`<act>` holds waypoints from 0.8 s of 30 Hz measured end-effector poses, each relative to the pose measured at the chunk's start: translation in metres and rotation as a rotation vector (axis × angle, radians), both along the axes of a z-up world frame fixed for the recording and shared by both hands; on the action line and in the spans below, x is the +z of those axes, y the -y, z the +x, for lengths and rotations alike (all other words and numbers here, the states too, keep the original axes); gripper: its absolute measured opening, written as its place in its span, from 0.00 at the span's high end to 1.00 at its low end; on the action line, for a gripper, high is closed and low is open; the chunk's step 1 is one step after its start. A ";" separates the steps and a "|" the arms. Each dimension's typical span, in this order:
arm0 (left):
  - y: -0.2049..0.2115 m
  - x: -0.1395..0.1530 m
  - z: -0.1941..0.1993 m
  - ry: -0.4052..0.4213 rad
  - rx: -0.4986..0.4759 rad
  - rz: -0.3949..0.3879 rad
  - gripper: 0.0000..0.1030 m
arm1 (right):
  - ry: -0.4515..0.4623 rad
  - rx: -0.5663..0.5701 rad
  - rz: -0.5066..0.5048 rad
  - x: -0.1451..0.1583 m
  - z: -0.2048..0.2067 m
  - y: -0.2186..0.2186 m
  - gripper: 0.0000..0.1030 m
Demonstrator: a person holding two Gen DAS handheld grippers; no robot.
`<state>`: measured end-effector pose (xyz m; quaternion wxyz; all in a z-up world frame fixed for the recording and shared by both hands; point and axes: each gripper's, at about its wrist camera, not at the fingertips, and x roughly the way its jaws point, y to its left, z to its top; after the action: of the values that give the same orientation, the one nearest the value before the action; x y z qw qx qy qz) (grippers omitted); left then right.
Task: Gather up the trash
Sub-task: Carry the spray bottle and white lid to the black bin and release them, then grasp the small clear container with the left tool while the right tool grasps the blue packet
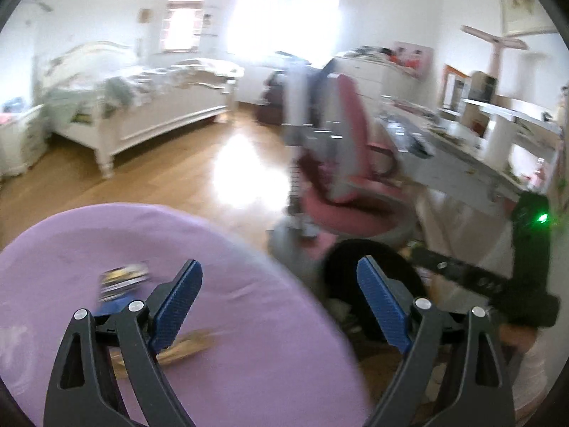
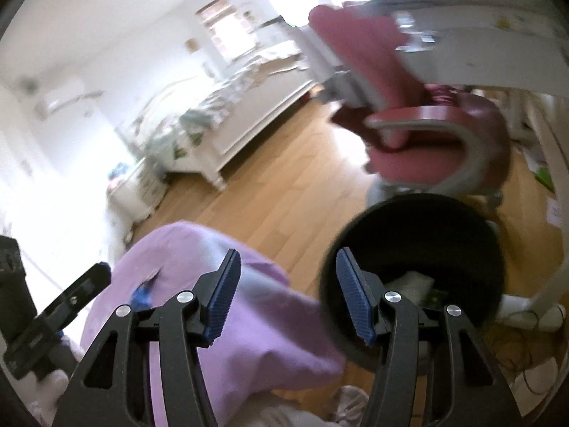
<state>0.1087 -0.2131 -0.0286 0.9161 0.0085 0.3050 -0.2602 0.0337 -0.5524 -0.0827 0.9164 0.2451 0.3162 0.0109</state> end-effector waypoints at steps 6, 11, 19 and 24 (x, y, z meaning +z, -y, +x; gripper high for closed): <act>-0.090 -0.024 0.000 -0.043 0.186 0.083 0.14 | -0.009 0.183 -0.043 0.009 0.025 -0.078 0.30; -0.141 -0.057 0.010 -0.131 0.279 0.150 0.22 | -0.025 0.361 -0.122 0.016 0.046 -0.157 0.27; -0.148 -0.078 0.037 -0.194 0.259 0.234 0.39 | -0.085 0.539 -0.239 0.007 0.078 -0.253 0.25; -0.144 -0.081 0.043 -0.218 0.235 0.241 0.39 | -0.122 0.584 -0.314 -0.006 0.091 -0.278 0.25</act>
<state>0.1513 -0.0687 -0.1092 0.8941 0.0544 0.4301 -0.1125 0.1248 -0.2741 -0.0890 0.8806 0.0000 0.4253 0.2092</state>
